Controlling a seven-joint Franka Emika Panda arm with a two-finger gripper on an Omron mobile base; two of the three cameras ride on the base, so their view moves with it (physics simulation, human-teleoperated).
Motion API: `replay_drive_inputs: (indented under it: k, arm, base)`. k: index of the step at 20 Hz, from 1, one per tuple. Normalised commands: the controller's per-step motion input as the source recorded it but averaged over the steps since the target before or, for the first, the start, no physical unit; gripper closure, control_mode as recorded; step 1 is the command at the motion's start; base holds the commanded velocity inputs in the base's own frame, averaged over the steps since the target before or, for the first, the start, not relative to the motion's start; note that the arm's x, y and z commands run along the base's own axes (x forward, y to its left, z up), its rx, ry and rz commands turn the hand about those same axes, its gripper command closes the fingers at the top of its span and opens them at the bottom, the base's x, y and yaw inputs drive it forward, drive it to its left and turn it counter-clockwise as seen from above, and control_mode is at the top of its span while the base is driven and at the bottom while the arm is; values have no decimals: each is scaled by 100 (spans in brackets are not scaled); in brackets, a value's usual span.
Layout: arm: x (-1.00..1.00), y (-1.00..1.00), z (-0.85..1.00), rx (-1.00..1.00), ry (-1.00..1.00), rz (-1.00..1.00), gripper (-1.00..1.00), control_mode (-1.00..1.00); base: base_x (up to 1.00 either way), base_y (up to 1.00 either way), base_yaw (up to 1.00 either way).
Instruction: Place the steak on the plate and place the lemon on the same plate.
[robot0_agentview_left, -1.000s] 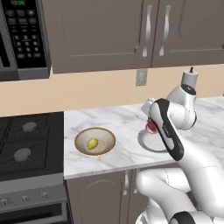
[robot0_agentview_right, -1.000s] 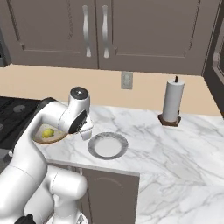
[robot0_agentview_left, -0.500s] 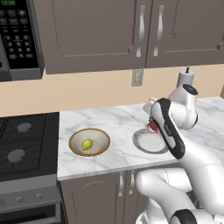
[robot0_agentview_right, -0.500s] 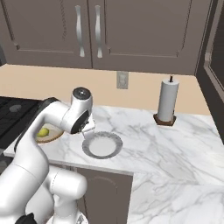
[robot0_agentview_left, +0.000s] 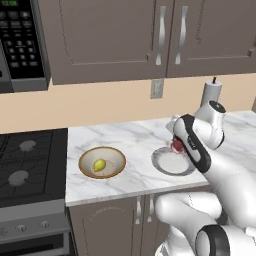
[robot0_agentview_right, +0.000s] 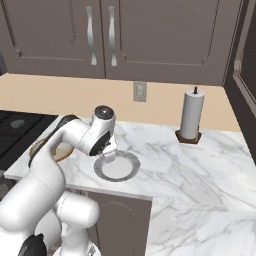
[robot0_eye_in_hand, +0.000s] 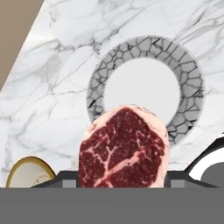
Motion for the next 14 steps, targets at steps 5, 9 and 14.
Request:
replay_drive_inputs:
  k: [5, 9, 14]
  arm:
    - [17, -11, -23, 0, 2, 0, 100, -100]
    - [24, -8, -32, -3, 11, 0, 100, -100]
    - [7, -2, -38, -7, 12, 0, 100, -100]
  base:
    - [0, 0, 0]
    - [0, 0, 0]
    - [0, 0, 0]
